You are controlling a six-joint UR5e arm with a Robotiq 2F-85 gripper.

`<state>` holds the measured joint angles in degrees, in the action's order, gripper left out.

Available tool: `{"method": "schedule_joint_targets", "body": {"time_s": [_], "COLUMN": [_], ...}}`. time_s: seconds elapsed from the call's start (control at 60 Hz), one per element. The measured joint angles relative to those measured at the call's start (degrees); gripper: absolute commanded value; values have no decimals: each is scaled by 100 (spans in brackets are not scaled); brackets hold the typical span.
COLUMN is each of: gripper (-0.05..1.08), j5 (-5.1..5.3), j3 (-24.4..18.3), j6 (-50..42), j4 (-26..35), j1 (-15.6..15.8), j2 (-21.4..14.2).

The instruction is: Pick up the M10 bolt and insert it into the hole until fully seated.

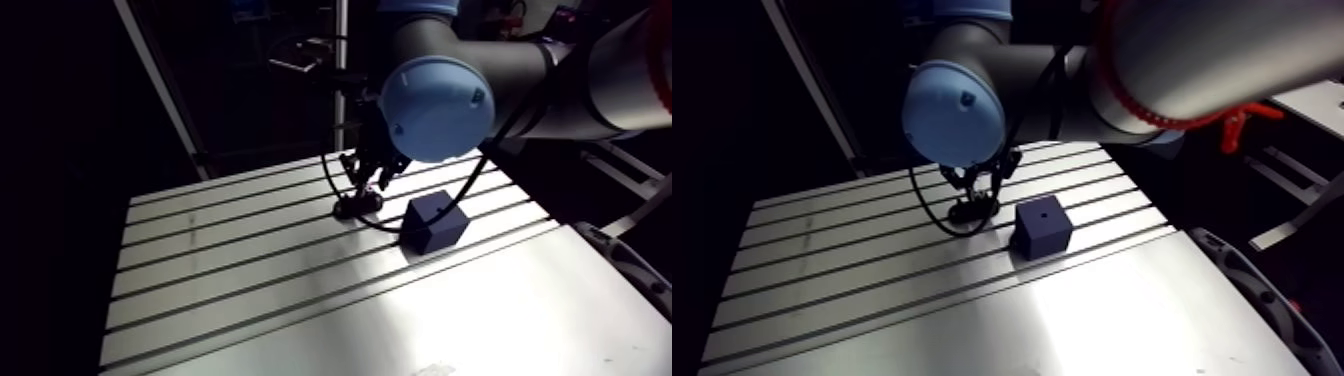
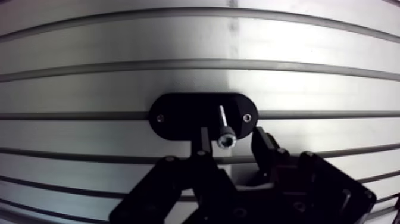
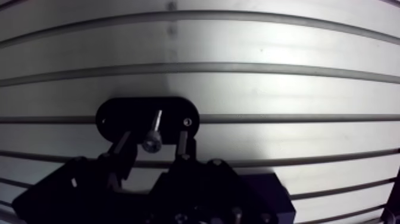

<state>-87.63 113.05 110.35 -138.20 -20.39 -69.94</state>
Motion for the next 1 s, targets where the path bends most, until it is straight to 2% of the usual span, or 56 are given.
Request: {"method": "schedule_joint_targets", "body": {"time_s": [0.25, 1.0], "gripper": [66, 71], "j5": [0, -1], "j3": [-9, 3], "j6": [0, -5], "j4": [-2, -2], "j1": [0, -4], "j2": [7, -11]}}
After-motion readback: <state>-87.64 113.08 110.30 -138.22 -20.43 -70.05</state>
